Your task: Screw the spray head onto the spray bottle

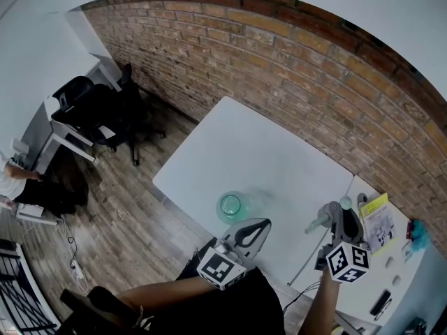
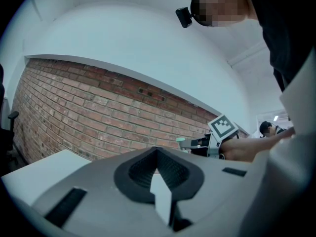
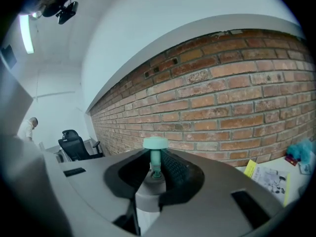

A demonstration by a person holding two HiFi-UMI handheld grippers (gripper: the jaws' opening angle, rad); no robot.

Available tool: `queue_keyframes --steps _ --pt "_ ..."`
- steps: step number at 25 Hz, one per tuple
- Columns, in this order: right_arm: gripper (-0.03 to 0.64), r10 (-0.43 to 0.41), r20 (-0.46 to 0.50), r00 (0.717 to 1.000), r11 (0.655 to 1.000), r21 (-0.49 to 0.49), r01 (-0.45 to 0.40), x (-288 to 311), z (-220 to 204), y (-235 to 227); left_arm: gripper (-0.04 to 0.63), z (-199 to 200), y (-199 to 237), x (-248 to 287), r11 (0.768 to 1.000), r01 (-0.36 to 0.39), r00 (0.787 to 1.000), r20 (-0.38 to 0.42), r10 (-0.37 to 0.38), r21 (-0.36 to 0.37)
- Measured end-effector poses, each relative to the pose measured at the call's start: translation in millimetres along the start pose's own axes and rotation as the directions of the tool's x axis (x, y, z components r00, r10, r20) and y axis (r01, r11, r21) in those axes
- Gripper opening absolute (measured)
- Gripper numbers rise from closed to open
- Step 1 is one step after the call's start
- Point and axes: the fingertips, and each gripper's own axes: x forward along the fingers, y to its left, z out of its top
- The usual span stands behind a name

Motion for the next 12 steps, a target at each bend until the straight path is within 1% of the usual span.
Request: queue_keyframes --steps 4,10,12 --pt "0.071 0.006 0.030 1.000 1.000 -0.023 -0.006 -5.8 14.2 2.1 -0.002 10.5 -6.1 3.1 1.000 0.014 1.000 0.010 -0.013 -0.026" --pt "0.071 0.026 0.075 0.997 0.999 -0.023 -0.024 -15.3 33.6 7.3 -0.002 11.2 -4.1 -0.8 1.000 -0.007 1.000 0.015 0.007 -0.026" --pt "0.071 0.031 0.090 0.995 0.999 -0.031 -0.029 -19.0 39.5 11.5 -0.002 7.0 -3.0 -2.3 1.000 -0.011 1.000 0.015 0.011 -0.016"
